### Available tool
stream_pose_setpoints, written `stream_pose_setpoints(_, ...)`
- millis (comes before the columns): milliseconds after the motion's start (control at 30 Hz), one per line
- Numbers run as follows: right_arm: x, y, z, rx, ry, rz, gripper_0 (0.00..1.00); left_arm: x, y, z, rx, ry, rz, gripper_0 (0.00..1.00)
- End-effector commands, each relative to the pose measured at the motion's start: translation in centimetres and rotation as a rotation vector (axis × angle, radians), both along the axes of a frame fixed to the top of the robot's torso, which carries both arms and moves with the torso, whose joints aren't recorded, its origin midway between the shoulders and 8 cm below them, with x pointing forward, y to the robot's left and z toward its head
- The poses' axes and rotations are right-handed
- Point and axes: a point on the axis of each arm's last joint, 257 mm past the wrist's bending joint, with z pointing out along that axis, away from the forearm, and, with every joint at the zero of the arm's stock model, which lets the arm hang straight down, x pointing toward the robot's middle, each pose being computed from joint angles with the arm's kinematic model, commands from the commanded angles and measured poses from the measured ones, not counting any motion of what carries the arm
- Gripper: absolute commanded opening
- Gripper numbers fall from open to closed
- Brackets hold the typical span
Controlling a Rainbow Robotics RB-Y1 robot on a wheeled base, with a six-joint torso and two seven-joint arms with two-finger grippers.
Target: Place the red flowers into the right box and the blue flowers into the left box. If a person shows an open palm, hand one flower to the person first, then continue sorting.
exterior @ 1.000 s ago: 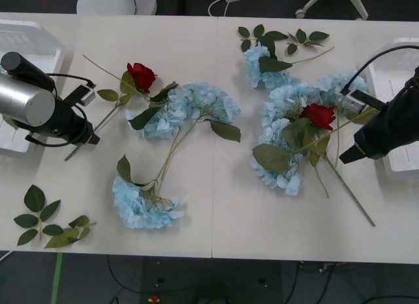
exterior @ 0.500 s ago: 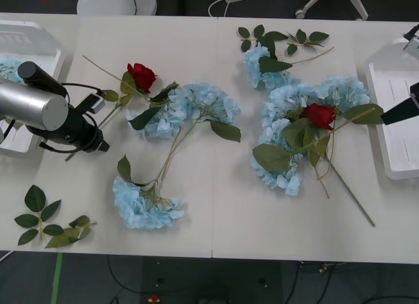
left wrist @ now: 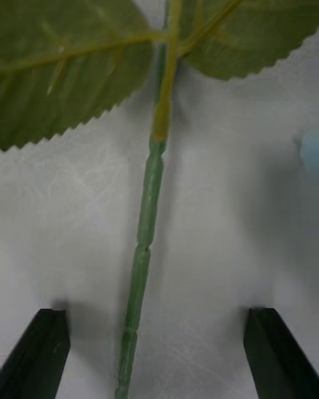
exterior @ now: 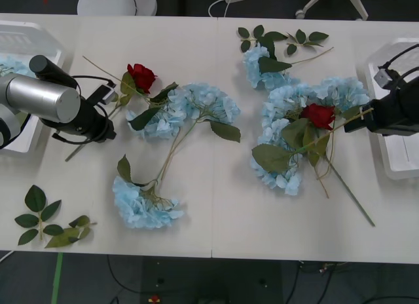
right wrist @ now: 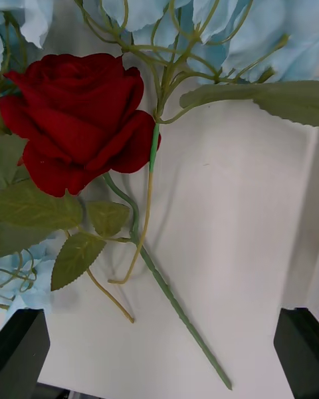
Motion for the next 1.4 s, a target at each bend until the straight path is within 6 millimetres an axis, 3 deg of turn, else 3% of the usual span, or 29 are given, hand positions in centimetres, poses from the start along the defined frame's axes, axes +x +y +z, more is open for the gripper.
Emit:
stream_pose_setpoints(33,2.3,2.4,0.2,0.043,-0.044,-0.022,1.00,-1.6,-0.3,-3.8,0.054,0.048,-0.044,0.00)
stream_pose_setpoints(233,3.9,3.3,-1.0,0.058,-0.087,-0.042,1.00,-1.4,0.0,-3.8,0.066,0.042,-0.050,0.00)
stream_pose_setpoints(567,5.8,1.9,-2.5,0.012,-0.141,-0.084,1.00,-1.3,1.5,-4.0,0.096,0.033,-0.042,0.00)
stream_pose_setpoints(733,6.2,2.3,-3.7,0.022,-0.147,-0.099,1.00,-0.1,2.6,-2.6,0.086,-0.026,-0.031,0.00)
stream_pose_setpoints(933,7.0,3.2,-4.5,0.033,-0.166,-0.108,1.00,2.1,3.4,3.0,0.049,-0.149,-0.045,0.00)
stream_pose_setpoints(1133,7.2,3.8,-4.6,0.024,-0.172,-0.100,1.00,2.0,2.4,8.1,-0.106,-0.240,-0.034,0.00)
stream_pose_setpoints(1333,7.8,3.5,-5.0,0.009,-0.188,-0.110,1.00,1.5,-0.8,14.4,-0.350,-0.420,-0.029,0.00)
stream_pose_setpoints(1367,8.1,3.2,-5.2,0.005,-0.190,-0.120,1.00,1.3,-2.1,16.5,-0.401,-0.464,-0.046,0.00)
stream_pose_setpoints(1400,8.3,3.3,-5.2,0.007,-0.192,-0.121,1.00,1.1,-2.8,17.3,-0.421,-0.478,-0.055,0.00)
